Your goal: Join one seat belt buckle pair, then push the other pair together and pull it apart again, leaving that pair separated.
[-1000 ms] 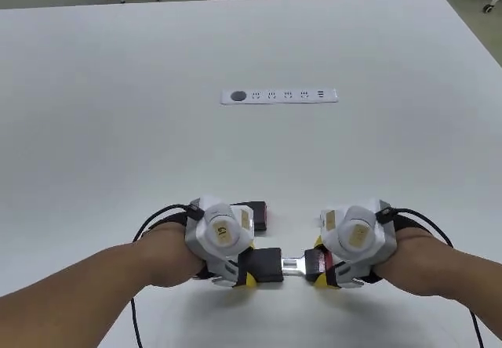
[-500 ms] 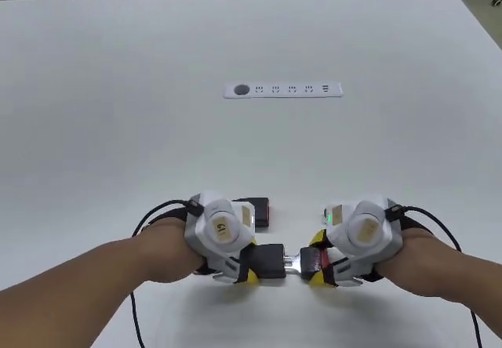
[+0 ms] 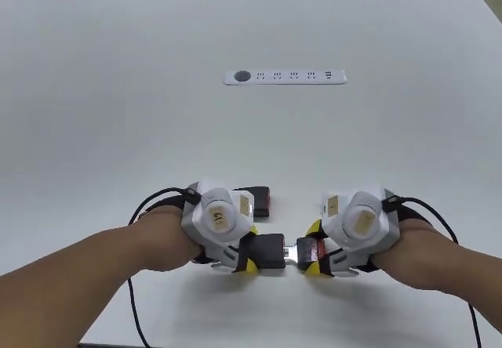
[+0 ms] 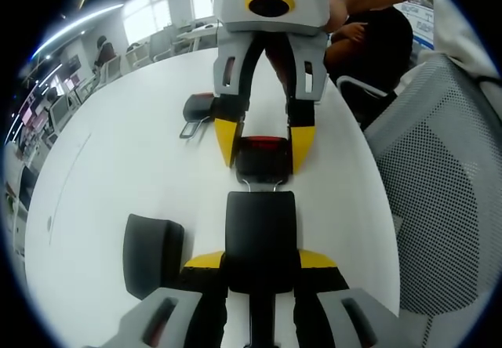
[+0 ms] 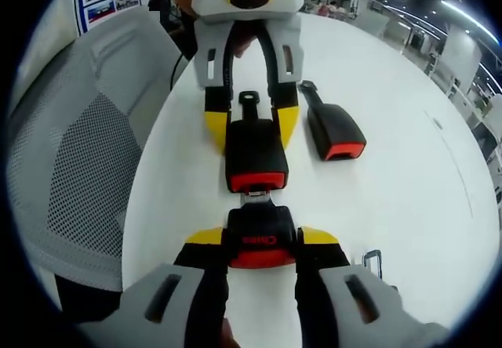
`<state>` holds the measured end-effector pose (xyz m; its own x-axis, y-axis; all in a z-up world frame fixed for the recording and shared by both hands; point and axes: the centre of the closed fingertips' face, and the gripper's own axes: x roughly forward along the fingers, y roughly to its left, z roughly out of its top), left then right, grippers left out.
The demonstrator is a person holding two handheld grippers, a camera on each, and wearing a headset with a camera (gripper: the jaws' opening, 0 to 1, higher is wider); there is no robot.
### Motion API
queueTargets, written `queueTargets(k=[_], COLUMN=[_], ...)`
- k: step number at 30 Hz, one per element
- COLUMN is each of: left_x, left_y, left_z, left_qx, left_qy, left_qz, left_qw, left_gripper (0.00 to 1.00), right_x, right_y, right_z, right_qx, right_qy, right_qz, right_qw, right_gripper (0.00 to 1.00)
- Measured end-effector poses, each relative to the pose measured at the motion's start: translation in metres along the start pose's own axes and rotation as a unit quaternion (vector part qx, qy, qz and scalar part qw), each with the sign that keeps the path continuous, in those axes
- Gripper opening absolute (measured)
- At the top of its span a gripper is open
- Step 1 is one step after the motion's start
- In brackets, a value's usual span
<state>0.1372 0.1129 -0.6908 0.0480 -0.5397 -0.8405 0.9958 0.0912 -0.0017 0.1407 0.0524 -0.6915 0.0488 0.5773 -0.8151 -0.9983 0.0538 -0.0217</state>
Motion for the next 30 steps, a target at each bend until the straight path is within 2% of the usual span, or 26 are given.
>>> queueTargets(k=[7,9,11,16,21,30], left_x=[-0.0004,-0.0001,-0.0005,-0.0011,-0.0016,-0.0003], left_y=[0.0013,0.0017,0.0013,0.0015,0.0018,0.0056], left_z=[-0.0011,-0.0016,-0.0010,0.0000,0.0007,-0.0032], left_qx=[0.001,0.001,0.001,0.000,0.001,0.000], left_qy=[-0.003,-0.003,-0.003,-0.005,-0.005,-0.004], left_qz=[-0.001,-0.001,0.000,-0.001,-0.001,0.000], left_qw=[1.0000,1.0000,1.0000,1.0000,1.0000,1.0000], left_gripper=[0.32,0.32,0.32,0.32,0.32,0.32], right_x=[-0.0012,-0.0010,-0.0001,-0.0007,0.0016,0.0036], right_y=[0.0016,0.0015,0.0014,-0.0001,0.0006,-0.0009], right_z=[0.0007,0.0002,0.0015,0.0003,0.0046,0.0078], right_qx=[-0.011,-0.032,-0.035,-0.020,-0.039,-0.022], right_qy=[0.018,0.031,0.036,0.027,0.037,0.027], right_qz=[-0.002,-0.009,-0.011,-0.010,-0.011,-0.004], right_qw=[0.9998,0.9990,0.9987,0.9994,0.9985,0.9994], right_gripper=[0.31,0.31,0.31,0.31,0.31,0.31])
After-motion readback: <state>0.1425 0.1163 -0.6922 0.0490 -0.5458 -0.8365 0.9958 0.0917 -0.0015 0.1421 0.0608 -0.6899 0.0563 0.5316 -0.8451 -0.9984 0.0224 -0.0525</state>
